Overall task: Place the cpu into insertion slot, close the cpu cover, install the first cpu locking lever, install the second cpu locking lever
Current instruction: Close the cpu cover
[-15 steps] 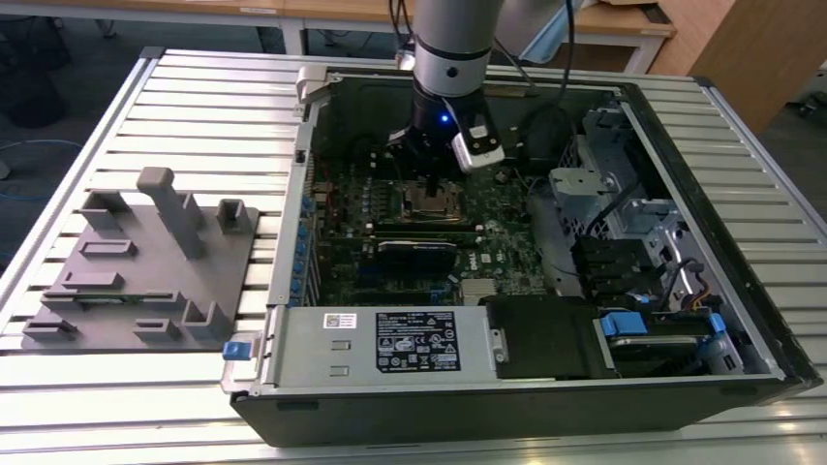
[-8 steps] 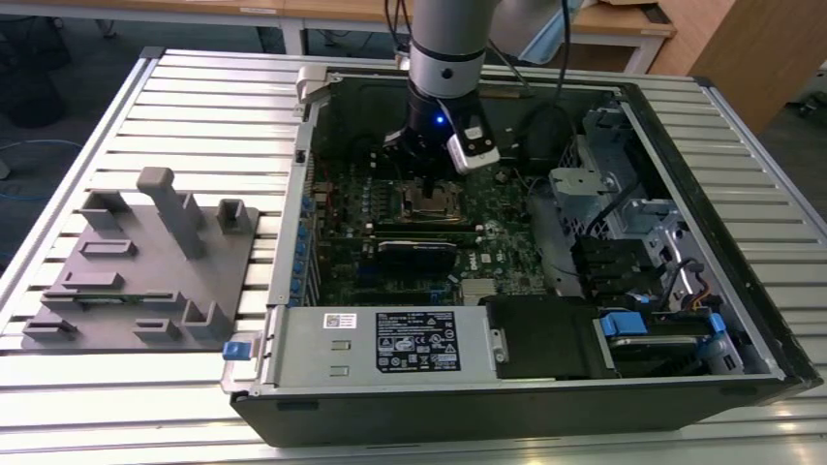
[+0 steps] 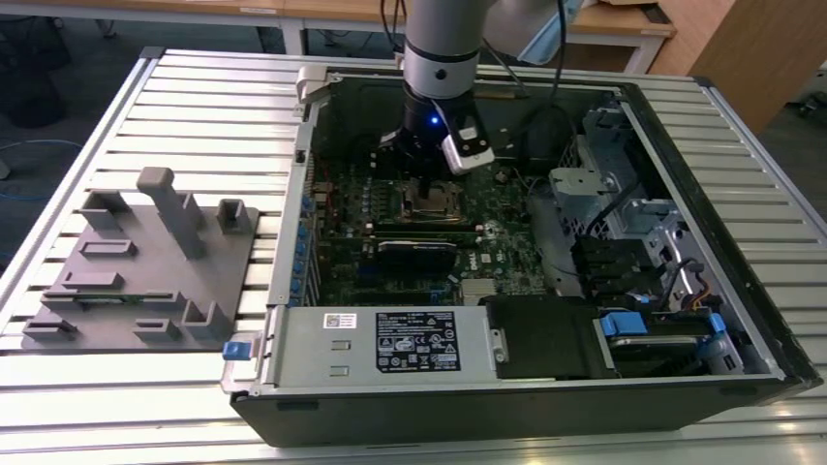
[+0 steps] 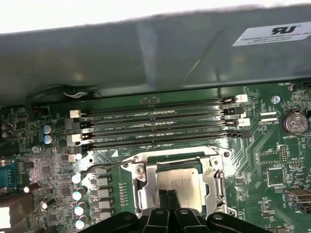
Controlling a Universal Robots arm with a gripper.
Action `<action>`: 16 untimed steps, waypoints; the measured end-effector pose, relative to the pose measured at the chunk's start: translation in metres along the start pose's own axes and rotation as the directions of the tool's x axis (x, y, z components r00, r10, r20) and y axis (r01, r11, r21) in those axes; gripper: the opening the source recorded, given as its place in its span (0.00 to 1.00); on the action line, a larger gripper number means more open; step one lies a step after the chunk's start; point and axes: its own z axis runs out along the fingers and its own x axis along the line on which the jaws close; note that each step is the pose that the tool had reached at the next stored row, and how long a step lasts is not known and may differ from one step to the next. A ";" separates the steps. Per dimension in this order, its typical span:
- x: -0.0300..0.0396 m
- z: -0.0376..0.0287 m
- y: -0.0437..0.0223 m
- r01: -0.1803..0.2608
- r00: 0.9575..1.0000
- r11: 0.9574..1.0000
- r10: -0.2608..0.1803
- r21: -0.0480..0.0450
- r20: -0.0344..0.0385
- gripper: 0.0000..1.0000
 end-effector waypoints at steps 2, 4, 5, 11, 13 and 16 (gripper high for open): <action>0.0008 0.0019 -0.0001 0.000 1.000 1.000 0.000 0.000 0.001 0.11; 0.0011 0.0024 -0.0002 0.000 1.000 1.000 0.000 0.000 0.001 0.11; 0.0015 0.0025 -0.0002 0.000 1.000 1.000 0.000 0.000 0.001 0.11; 0.0075 0.0030 -0.0009 0.000 1.000 1.000 0.000 0.000 0.001 0.11; 0.0099 0.0036 -0.0011 0.000 1.000 1.000 0.000 0.000 0.001 0.11; 0.0120 0.0077 -0.0015 0.000 1.000 1.000 0.000 0.000 0.001 0.11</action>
